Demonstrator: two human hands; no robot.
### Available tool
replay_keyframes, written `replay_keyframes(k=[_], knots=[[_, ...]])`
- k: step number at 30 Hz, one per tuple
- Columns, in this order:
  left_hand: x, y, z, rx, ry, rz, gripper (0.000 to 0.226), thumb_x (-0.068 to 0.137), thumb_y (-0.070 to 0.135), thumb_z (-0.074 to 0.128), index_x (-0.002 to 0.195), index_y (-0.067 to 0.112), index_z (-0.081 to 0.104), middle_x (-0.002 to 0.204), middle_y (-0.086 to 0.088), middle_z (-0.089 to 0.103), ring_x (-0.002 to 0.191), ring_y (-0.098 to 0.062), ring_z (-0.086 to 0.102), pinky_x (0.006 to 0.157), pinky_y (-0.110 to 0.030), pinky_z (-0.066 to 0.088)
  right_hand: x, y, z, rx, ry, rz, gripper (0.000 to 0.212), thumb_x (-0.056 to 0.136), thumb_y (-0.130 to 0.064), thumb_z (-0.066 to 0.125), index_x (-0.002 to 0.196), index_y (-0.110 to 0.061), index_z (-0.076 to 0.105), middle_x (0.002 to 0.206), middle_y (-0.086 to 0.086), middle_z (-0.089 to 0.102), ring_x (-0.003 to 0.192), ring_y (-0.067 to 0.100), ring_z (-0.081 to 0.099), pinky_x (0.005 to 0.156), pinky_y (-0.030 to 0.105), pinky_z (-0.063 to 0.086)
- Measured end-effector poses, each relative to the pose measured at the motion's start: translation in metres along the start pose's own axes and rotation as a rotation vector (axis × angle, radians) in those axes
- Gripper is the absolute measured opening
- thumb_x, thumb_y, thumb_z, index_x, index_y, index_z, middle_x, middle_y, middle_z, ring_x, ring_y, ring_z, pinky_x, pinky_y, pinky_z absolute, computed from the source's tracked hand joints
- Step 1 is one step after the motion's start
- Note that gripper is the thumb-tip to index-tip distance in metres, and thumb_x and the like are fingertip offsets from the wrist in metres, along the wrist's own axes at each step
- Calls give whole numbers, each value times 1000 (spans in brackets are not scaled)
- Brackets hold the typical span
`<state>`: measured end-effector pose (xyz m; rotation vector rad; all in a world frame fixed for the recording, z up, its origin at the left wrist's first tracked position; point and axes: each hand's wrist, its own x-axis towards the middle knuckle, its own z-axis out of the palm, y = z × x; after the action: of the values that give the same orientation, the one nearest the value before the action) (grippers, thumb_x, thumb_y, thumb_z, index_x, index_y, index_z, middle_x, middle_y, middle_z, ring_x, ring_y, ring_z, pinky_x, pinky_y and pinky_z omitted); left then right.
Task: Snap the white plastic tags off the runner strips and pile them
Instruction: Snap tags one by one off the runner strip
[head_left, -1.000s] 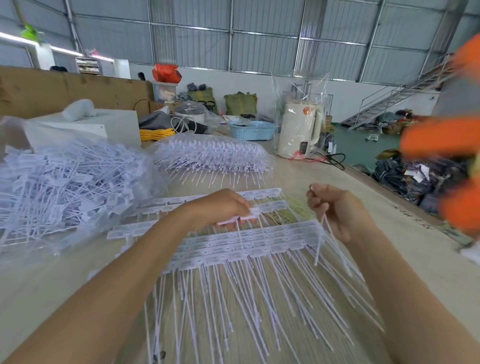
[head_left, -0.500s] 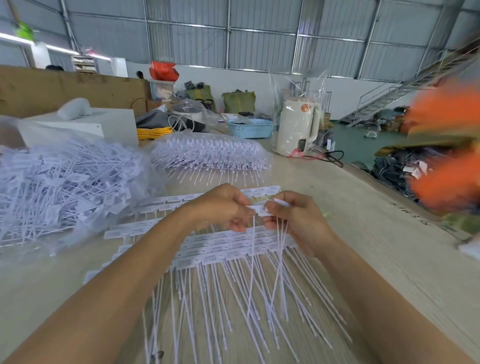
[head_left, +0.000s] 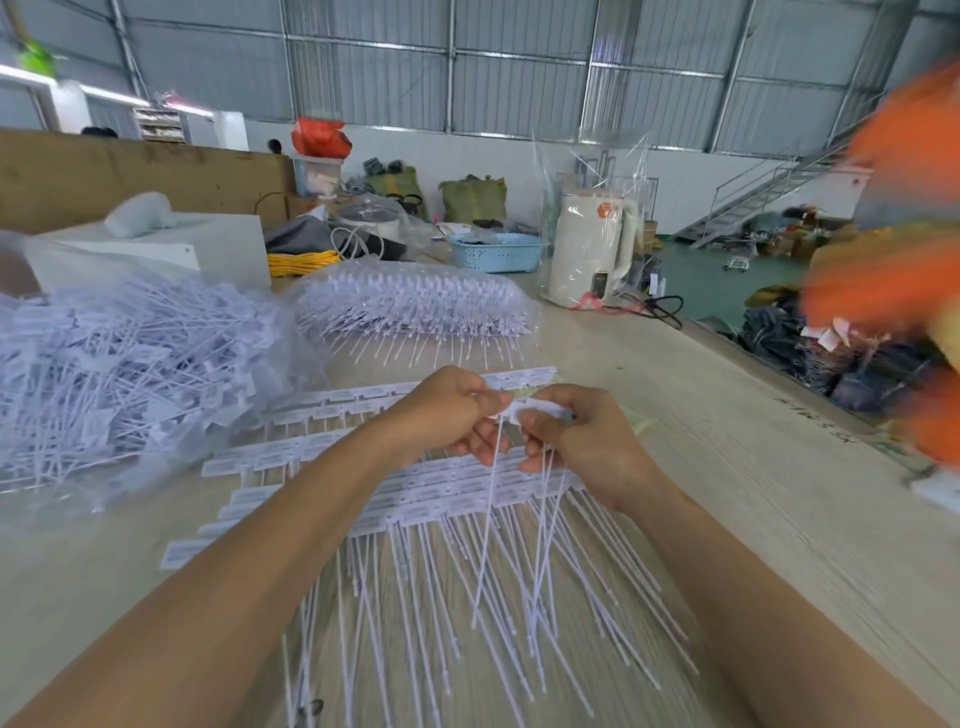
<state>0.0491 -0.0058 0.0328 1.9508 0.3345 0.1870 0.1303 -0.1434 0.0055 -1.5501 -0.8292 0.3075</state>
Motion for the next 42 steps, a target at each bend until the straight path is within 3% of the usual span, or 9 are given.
replay_keyframes(k=[8, 11, 15, 19, 23, 26, 34, 38, 42], knots=[[0, 5, -4, -360, -94, -185, 18, 96, 13, 49, 78, 11, 49, 43, 2, 46, 33, -6, 35, 33, -13, 24, 0, 2, 8, -262, 163, -207, 16, 88, -1, 60, 75, -10, 63, 58, -1, 56, 45, 14, 60, 49, 47, 56], [2, 6, -5, -501, -158, -309, 20, 96, 15, 45, 76, 12, 46, 41, 6, 40, 30, -2, 29, 31, -11, 19, 1, 5, 9, -490, 199, -433, 7, 85, 5, 58, 81, 1, 63, 74, 7, 58, 62, 30, 62, 56, 51, 53], [4, 7, -7, -565, -200, -359, 26, 96, 15, 42, 71, 11, 47, 40, 7, 38, 27, 0, 29, 29, -8, 18, 3, 6, 7, -533, 224, -493, 8, 85, 6, 56, 85, 3, 63, 77, 7, 57, 63, 33, 62, 55, 49, 53], [5, 9, -6, -602, -224, -372, 26, 96, 15, 40, 70, 12, 45, 39, 8, 37, 26, 0, 28, 28, -8, 18, 6, 9, 8, -450, 247, -372, 14, 85, 6, 55, 80, -4, 63, 75, 6, 56, 62, 29, 64, 52, 42, 56], [6, 9, -2, -677, -213, -369, 29, 95, 16, 41, 67, 13, 44, 39, 8, 39, 26, 0, 29, 27, -7, 19, 7, 11, 7, -264, 213, -246, 25, 87, 4, 57, 70, -13, 58, 61, 7, 49, 44, 8, 56, 42, 30, 54], [7, 8, 1, -686, -167, -326, 28, 95, 16, 44, 67, 14, 43, 39, 8, 39, 26, 0, 29, 27, -8, 19, 7, 10, 7, -186, 201, -205, 18, 88, 2, 58, 72, -5, 58, 62, 15, 51, 39, 10, 55, 40, 24, 49], [10, 3, 5, -628, -86, -283, 25, 92, 14, 46, 68, 15, 41, 38, 9, 38, 26, 0, 27, 28, -9, 18, 7, 7, 8, -76, 178, -88, 23, 89, 3, 58, 69, -8, 57, 61, 10, 49, 36, 7, 51, 41, 23, 49], [11, -1, 8, -631, -85, -285, 25, 92, 14, 46, 68, 15, 42, 39, 9, 37, 27, 0, 26, 27, -9, 18, 7, 9, 12, -87, 168, -78, 25, 88, 3, 60, 67, -11, 57, 61, 9, 51, 37, 8, 53, 42, 30, 53], [7, -5, -8, -600, -117, -240, 33, 89, 12, 51, 56, 14, 53, 38, 8, 35, 27, -3, 27, 27, -11, 20, 16, 20, -7, -209, 367, 58, 15, 85, 4, 58, 71, 0, 59, 57, 9, 51, 36, 9, 50, 40, 21, 44]])
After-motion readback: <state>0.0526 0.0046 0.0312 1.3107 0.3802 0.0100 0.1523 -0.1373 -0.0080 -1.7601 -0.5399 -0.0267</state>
